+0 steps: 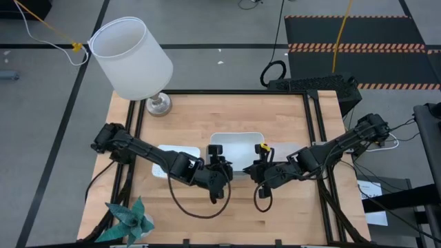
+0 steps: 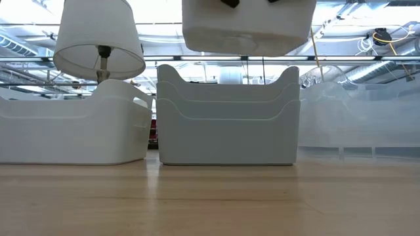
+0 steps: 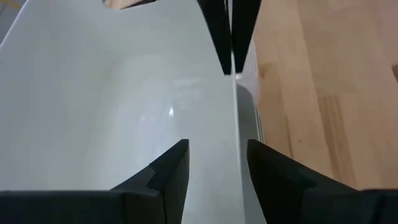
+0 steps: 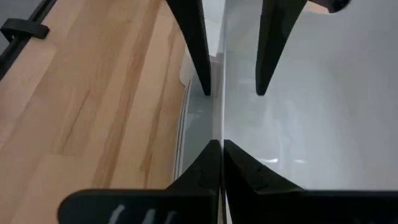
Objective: Stack baskets by color
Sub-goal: Stack the white bin on the bottom stacked white bins
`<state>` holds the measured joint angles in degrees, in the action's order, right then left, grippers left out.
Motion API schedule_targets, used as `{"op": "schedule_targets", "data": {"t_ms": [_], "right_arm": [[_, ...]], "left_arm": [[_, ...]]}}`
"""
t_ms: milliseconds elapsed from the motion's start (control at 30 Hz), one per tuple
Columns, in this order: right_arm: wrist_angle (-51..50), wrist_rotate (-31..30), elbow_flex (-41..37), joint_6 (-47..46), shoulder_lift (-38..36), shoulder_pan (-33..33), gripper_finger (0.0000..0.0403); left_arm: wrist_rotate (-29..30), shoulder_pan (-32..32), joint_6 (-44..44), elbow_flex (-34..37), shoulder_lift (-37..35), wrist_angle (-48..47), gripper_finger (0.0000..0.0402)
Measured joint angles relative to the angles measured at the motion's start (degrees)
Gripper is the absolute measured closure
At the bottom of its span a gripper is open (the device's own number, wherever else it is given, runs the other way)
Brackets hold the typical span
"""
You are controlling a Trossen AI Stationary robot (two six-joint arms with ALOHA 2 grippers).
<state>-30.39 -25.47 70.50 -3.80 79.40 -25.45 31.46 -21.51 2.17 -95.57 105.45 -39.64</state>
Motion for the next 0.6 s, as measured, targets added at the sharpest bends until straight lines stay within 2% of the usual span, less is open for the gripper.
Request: {"op": "schedule_targets", "data": {"t_ms": [400, 600], "right_arm": [[-1.6, -0.3, 0.0, 0.2, -0.1, 0.4, 0.0400], [-1.6, -0.3, 0.0, 0.4, -0.1, 0.4, 0.0400]], "left_arm": [[-0.3, 0.5, -1.9, 0.0, 0.2, 1.1, 0.0321], [-0.5, 0.5, -2.5, 0.0, 0.2, 3.6, 0.0332]]}}
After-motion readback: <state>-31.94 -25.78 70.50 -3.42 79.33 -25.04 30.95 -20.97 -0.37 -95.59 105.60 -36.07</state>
